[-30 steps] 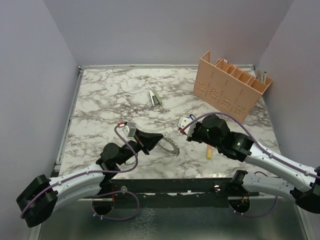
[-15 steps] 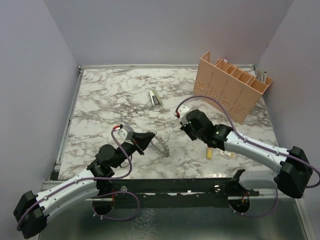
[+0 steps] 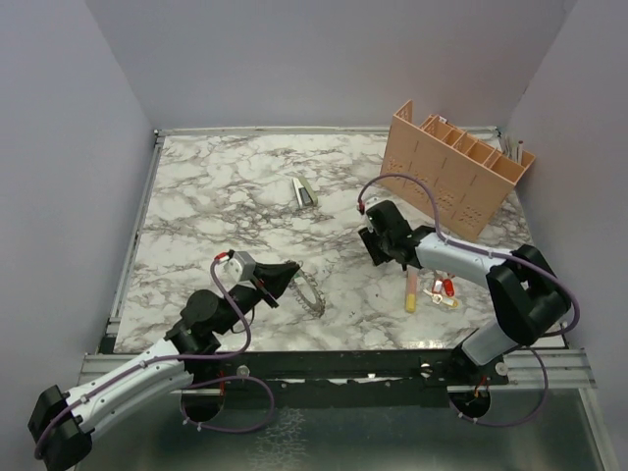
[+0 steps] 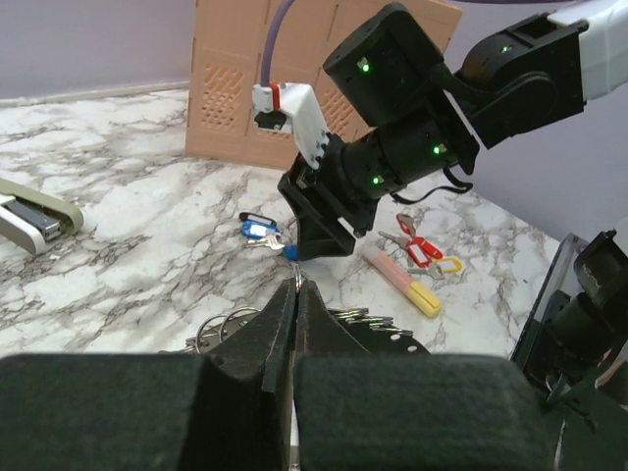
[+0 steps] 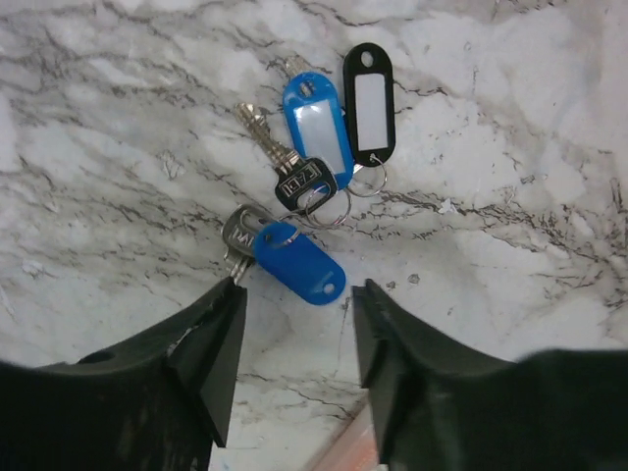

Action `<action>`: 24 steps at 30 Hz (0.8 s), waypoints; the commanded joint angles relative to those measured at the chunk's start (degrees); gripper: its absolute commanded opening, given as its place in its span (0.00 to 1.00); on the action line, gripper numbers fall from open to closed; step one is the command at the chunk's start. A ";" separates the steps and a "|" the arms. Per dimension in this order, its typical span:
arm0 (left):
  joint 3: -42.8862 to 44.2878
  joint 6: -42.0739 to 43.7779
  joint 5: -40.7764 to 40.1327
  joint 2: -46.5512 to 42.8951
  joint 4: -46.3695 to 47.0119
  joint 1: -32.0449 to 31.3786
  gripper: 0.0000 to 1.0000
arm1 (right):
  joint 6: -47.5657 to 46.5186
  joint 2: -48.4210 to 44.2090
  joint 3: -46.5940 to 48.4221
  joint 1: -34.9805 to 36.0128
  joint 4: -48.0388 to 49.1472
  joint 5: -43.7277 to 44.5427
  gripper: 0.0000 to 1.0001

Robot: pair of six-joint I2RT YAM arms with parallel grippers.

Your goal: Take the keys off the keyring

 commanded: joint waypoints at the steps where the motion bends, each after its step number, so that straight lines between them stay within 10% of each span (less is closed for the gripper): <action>1: 0.39 0.78 -0.28 1.20 1.13 -0.12 0.00 | 2.84 0.34 3.08 -0.80 1.75 -1.11 0.58; 12: 1.09 1.31 5.38 2.90 2.84 -0.14 0.00 | 5.97 -4.18 5.04 -0.77 -2.20 -8.73 0.77; 24: 3.07 4.34 11.12 8.32 6.50 -0.06 0.00 | 6.40 -24.67 -17.21 -0.72 26.53 -20.60 0.81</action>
